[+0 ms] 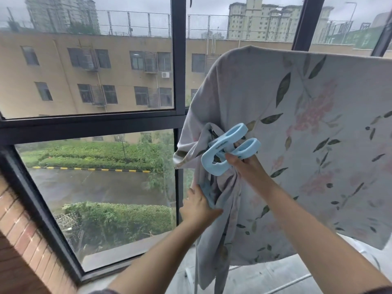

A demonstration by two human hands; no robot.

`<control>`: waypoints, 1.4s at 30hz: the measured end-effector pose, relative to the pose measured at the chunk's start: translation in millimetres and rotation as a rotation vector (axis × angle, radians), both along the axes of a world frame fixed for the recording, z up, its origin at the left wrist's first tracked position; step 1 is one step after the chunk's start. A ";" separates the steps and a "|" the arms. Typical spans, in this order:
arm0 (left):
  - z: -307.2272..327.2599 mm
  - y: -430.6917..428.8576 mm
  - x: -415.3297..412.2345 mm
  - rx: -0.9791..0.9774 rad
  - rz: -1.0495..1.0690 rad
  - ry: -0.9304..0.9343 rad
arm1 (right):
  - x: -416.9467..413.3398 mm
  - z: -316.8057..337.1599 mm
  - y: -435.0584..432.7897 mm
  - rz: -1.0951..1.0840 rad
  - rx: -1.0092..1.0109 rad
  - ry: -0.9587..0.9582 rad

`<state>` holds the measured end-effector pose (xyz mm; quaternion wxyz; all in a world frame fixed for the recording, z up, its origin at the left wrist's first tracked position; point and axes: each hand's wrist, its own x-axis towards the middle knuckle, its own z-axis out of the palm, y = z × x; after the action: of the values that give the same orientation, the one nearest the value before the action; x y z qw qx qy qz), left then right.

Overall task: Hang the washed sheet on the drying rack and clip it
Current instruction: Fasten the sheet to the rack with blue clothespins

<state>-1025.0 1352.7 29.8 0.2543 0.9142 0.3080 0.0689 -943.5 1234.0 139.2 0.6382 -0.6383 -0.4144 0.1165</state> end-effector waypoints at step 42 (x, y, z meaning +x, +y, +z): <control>130.7 112.7 -102.0 -0.785 -0.458 -0.621 | 14.0 -12.0 23.4 -0.037 0.076 0.404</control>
<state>-1127.0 1465.4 160.5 0.6634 0.7312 0.0140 0.1584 -929.5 1257.5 127.2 0.7342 -0.5848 -0.2701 0.2147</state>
